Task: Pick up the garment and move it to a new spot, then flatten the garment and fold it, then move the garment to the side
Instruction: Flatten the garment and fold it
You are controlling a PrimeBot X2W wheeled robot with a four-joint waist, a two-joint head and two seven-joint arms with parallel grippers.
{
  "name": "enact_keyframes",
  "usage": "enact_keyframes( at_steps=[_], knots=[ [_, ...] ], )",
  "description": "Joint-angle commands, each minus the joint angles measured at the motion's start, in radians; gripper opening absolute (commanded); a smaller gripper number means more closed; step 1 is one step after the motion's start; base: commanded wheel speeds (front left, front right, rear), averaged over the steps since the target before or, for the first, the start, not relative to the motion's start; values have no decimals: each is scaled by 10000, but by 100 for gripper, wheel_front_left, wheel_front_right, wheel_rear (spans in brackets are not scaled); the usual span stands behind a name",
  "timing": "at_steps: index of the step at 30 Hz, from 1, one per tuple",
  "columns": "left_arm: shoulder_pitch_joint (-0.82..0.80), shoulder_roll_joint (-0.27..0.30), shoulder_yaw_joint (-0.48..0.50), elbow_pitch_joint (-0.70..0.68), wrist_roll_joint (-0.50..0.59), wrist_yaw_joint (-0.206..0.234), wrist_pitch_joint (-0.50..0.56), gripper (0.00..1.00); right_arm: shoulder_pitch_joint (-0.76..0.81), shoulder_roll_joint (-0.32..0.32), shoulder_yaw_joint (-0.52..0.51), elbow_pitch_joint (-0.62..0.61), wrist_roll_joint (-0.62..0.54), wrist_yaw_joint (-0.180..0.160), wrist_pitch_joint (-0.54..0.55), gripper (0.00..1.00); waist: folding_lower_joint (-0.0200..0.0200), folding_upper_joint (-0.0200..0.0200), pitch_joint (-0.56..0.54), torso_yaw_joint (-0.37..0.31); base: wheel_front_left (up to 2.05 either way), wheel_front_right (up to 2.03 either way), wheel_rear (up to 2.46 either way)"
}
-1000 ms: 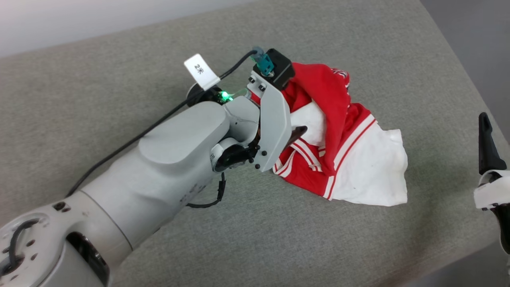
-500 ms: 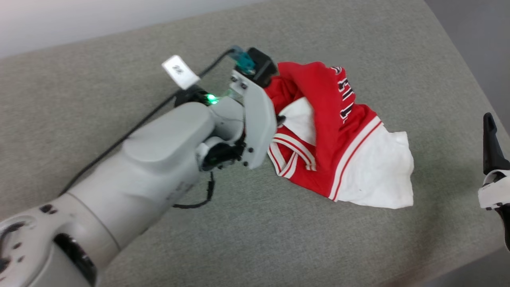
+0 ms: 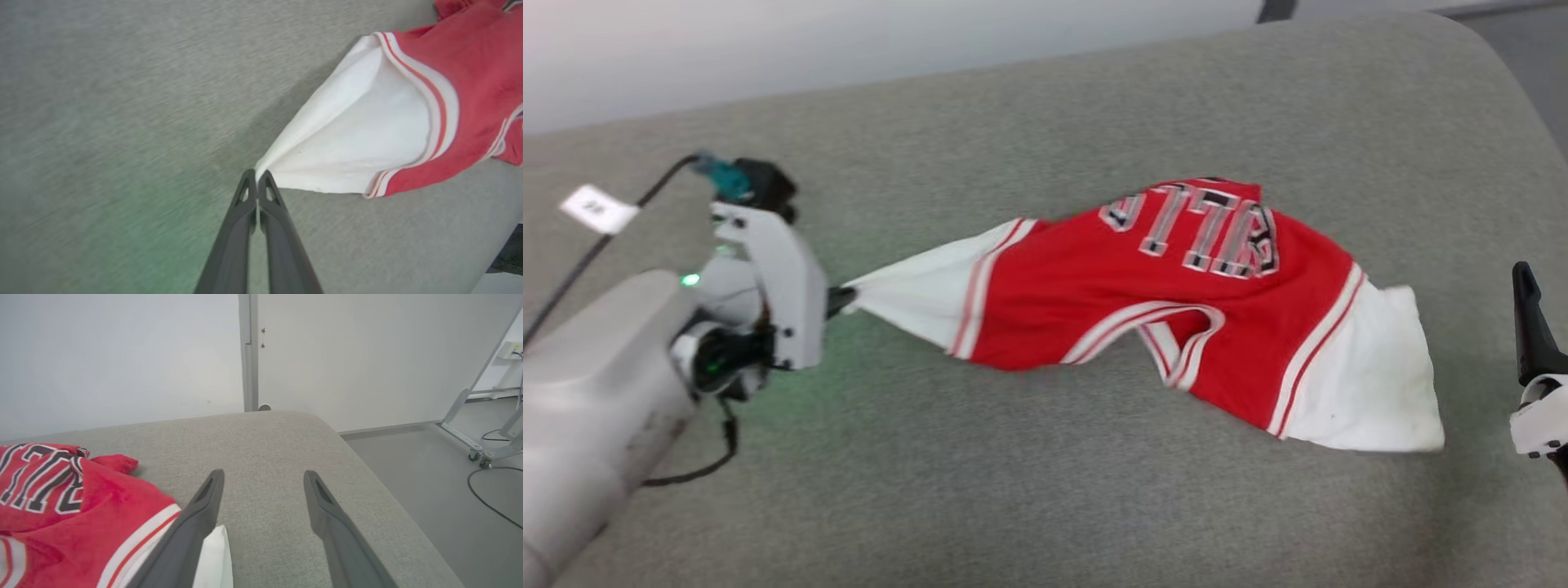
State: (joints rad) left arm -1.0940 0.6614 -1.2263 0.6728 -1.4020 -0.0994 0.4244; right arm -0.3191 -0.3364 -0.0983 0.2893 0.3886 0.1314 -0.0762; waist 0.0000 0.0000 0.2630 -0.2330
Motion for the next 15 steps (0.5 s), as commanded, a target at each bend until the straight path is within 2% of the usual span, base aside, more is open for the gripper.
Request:
enact_keyframes(
  at_steps=[1,6,10,15],
  knots=[
    [46,35,54,-20,-69,61,47,0,79,-43,-9,-48,-58,-15,28,100,0,0,-154,341,0,0,0],
    [288,744,96,-413,-106,636,147,0,200,-189,28,-248,-143,-15,270,100,0,0,-235,634,0,0,0],
    [481,1295,-49,-763,295,1311,95,0,304,-346,231,-388,-159,-15,450,100,0,0,-328,794,0,0,0],
    [826,1609,-189,-1201,760,1965,-62,0,547,-628,438,-565,-178,-15,645,100,0,0,-479,1102,0,0,0]
  ],
)
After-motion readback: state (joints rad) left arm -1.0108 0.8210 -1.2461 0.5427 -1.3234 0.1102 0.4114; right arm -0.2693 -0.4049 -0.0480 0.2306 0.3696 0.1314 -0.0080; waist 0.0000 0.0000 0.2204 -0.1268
